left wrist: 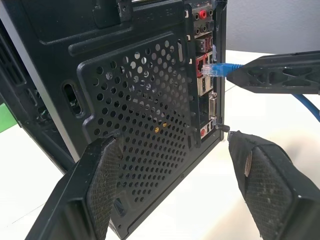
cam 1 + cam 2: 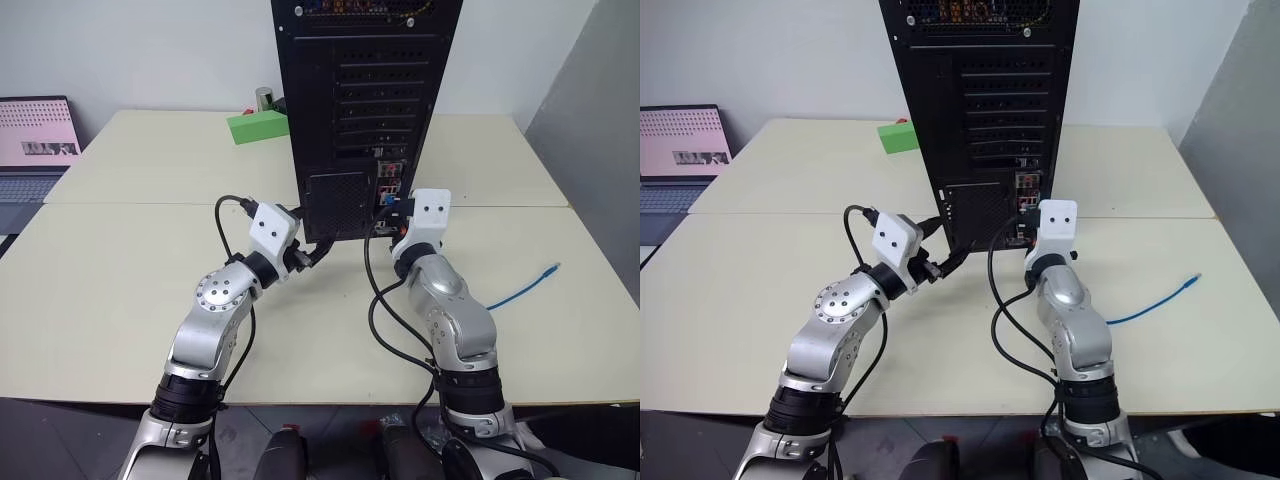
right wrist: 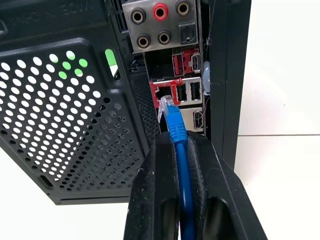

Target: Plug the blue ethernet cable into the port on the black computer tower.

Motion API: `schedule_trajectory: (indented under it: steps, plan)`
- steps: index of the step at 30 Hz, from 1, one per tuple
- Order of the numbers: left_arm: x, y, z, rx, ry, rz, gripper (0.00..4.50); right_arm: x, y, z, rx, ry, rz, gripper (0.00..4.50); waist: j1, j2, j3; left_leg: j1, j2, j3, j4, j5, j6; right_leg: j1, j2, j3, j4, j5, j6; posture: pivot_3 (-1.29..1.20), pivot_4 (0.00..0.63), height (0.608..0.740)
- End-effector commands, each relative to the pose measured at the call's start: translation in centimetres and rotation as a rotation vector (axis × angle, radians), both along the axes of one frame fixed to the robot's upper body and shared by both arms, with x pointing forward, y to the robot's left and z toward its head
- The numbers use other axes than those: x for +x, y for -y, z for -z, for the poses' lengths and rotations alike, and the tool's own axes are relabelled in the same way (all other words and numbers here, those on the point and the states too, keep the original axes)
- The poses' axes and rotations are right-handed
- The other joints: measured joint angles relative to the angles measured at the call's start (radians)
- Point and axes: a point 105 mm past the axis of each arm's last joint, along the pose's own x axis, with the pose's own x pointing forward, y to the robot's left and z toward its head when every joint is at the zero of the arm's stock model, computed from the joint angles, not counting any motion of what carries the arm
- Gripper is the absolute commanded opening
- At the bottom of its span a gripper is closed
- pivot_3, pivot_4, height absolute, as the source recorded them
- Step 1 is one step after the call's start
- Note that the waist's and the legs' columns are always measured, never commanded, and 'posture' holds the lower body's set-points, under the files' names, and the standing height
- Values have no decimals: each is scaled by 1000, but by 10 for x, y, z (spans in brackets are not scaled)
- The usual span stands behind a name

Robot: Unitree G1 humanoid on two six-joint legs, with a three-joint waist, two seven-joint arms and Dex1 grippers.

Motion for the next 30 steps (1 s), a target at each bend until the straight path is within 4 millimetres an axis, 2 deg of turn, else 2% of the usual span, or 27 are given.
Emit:
schedule_trajectory:
  steps: [1, 9, 30]
  plan:
    - [-3, 1, -11, -9, 47, 6, 3533, -5, -1, -25, 21, 88, -13, 0, 0, 0, 0, 0, 0, 0, 0, 0, 0, 0, 0, 0, 0, 0, 0, 0, 150, 740]
    - [-3, 1, -11, -9, 47, 6, 3533, -4, -3, -28, 28, 95, -20, 0, 0, 0, 0, 0, 0, 0, 0, 0, 0, 0, 0, 0, 0, 0, 0, 0, 150, 740]
    - [-3, 2, -10, -11, 47, 6, 3533, 2, -4, -19, 0, 67, -14, 0, -1, 0, 0, 0, 0, 0, 0, 0, 0, 0, 0, 0, 0, 0, 0, 0, 150, 740]
